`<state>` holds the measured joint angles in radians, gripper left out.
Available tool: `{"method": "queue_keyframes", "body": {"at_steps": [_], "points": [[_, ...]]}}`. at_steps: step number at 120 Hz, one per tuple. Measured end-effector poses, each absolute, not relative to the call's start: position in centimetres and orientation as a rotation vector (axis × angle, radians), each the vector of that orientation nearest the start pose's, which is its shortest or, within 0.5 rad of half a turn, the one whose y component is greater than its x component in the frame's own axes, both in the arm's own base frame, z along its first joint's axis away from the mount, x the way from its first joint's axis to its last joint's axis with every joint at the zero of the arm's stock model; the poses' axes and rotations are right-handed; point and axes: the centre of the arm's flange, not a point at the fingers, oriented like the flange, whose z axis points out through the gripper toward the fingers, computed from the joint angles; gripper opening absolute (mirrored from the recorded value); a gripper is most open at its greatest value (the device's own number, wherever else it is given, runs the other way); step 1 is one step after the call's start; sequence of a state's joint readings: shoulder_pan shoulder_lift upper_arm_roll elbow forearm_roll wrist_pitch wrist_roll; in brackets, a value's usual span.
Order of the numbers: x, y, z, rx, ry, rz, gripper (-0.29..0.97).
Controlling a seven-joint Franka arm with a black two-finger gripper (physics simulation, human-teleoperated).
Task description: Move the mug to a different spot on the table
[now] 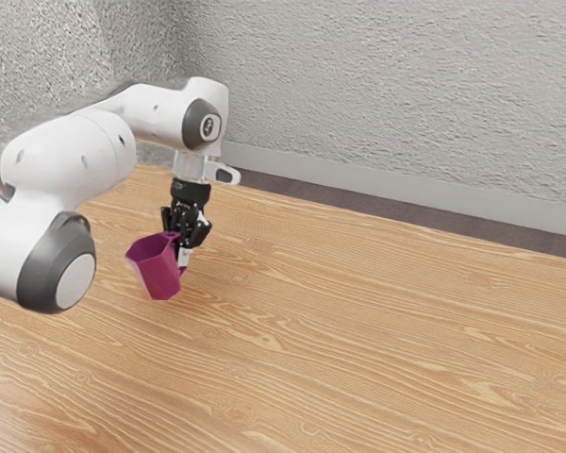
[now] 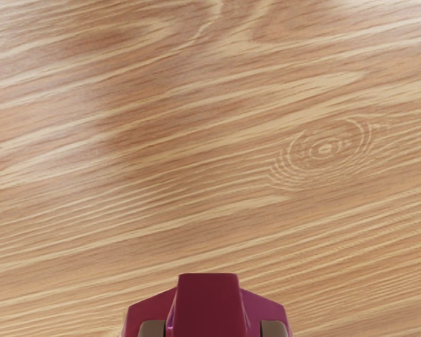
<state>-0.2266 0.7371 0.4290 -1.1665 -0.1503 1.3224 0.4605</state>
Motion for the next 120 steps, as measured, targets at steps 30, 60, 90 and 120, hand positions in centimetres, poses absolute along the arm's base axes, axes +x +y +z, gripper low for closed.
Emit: {"method": "queue_keyframes", "body": {"at_steps": [30,60,90,120], "points": [[69.1,-0.8,36.1,-3.000,0.462,0.797,0.04],[69.4,-2.9,33.9,-2.982,0.428,0.833,0.04],[69.8,-2.7,31.7,-2.969,0.366,0.834,0.04],[70.0,-2.7,29.6,-2.956,0.324,0.840,0.04]]}}
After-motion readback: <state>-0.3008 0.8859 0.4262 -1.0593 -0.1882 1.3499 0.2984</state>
